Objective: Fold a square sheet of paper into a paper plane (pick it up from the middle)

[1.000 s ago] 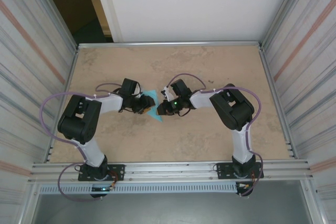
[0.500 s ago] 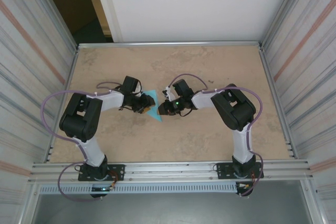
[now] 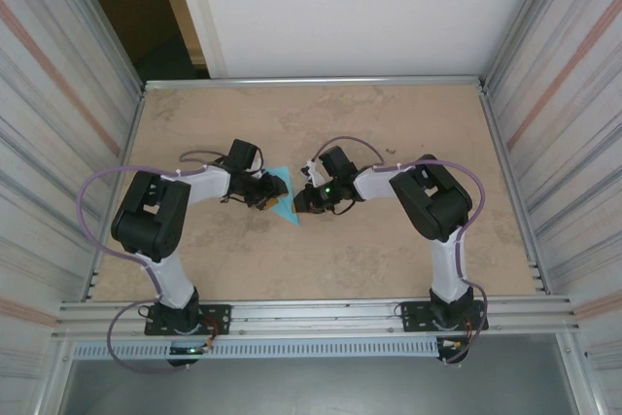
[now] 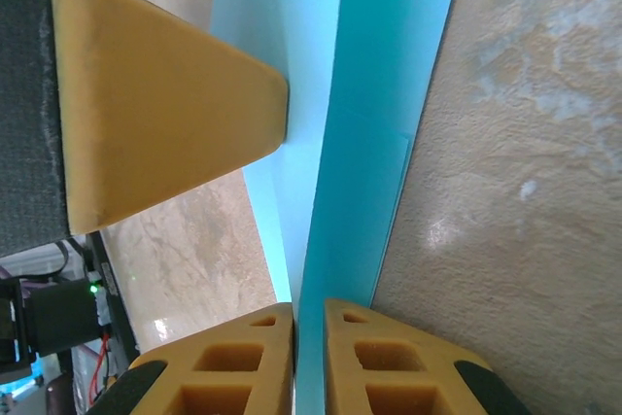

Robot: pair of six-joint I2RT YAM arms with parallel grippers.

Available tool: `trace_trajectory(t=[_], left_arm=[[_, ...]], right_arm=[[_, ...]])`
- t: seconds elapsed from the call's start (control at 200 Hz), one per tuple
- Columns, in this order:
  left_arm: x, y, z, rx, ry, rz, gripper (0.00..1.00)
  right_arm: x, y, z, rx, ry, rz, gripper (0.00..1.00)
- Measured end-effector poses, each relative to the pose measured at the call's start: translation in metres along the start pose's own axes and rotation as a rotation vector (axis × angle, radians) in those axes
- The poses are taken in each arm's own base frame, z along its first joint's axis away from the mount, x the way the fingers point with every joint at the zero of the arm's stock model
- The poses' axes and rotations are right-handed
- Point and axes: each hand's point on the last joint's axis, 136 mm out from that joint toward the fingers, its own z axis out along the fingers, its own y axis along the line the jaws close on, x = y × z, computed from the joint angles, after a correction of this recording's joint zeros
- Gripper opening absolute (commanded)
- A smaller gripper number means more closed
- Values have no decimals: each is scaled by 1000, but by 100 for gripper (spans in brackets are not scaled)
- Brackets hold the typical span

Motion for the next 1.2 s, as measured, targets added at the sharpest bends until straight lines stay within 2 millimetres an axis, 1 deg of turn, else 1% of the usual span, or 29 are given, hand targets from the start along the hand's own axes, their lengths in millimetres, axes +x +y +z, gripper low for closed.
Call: trace_trajectory(t=[0.175,0.366,0.496,0.566,0.656,0.767,0.837,0.882,0.927,1.072,1.198], left_arm=[[0,-1,0,-1,1,0,41],[-2,-4,-2,7,-1,10,46],[-4,-9,-6,24,-6,16,47],[-10,-14,-16,46,-28,20,47],[-20,-26,-36,90,-81,45,44],[-32,-47,-63,170,-152,102,39],[-33,-58,-69,217,-165,139,32],[-32,-61,-69,241,-159,149,30],[-29,-60,-66,253,-151,156,29],[-17,-43,-52,238,-108,130,29],[-10,-31,-44,223,-86,114,28]], right_arm=[[1,-1,1,8,12,16,11],[0,-3,1,3,17,37,10],[0,-3,1,-1,23,52,10],[0,-3,1,1,25,55,10],[0,-3,1,2,27,57,10],[0,-3,1,3,28,58,10],[0,-3,1,4,28,59,10],[0,-4,1,6,28,59,10],[0,-4,1,7,28,60,10],[0,-4,1,7,28,60,10],[0,-4,1,7,28,60,10]])
